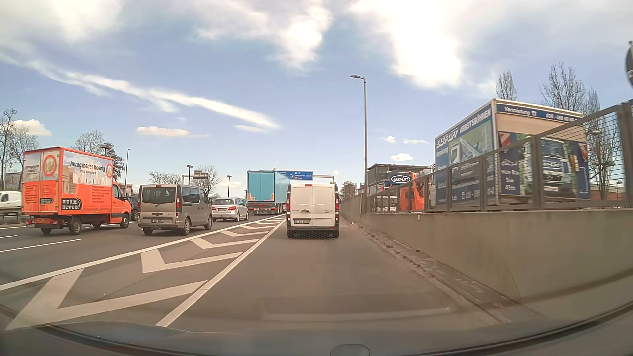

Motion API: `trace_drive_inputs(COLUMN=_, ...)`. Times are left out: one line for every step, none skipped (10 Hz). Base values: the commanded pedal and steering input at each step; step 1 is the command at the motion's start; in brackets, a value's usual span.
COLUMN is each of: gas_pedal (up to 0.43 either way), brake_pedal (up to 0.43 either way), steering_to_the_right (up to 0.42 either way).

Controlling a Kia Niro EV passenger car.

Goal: Follow the waypoints while adhering to traffic rules and regulations

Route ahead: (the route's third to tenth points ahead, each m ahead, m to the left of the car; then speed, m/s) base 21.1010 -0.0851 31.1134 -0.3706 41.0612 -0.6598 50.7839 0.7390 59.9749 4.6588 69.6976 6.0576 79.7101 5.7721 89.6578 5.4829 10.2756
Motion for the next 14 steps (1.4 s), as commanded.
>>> trace_drive_inputs(gas_pedal=0.079, brake_pedal=0.000, steering_to_the_right=0.000)
trace_drive_inputs(gas_pedal=0.079, brake_pedal=0.000, steering_to_the_right=0.000)
trace_drive_inputs(gas_pedal=0.079, brake_pedal=0.000, steering_to_the_right=0.000)
trace_drive_inputs(gas_pedal=0.079, brake_pedal=0.000, steering_to_the_right=0.000)
trace_drive_inputs(gas_pedal=0.079, brake_pedal=0.000, steering_to_the_right=0.000)
trace_drive_inputs(gas_pedal=0.079, brake_pedal=0.000, steering_to_the_right=0.000)
trace_drive_inputs(gas_pedal=0.079, brake_pedal=0.000, steering_to_the_right=0.000)
trace_drive_inputs(gas_pedal=0.079, brake_pedal=0.000, steering_to_the_right=0.000)
trace_drive_inputs(gas_pedal=0.079, brake_pedal=0.000, steering_to_the_right=0.000)
trace_drive_inputs(gas_pedal=0.067, brake_pedal=0.000, steering_to_the_right=0.000)
trace_drive_inputs(gas_pedal=0.059, brake_pedal=0.000, steering_to_the_right=0.000)
trace_drive_inputs(gas_pedal=0.059, brake_pedal=0.000, steering_to_the_right=0.000)
trace_drive_inputs(gas_pedal=0.028, brake_pedal=0.000, steering_to_the_right=0.000)
trace_drive_inputs(gas_pedal=0.020, brake_pedal=0.000, steering_to_the_right=0.000)
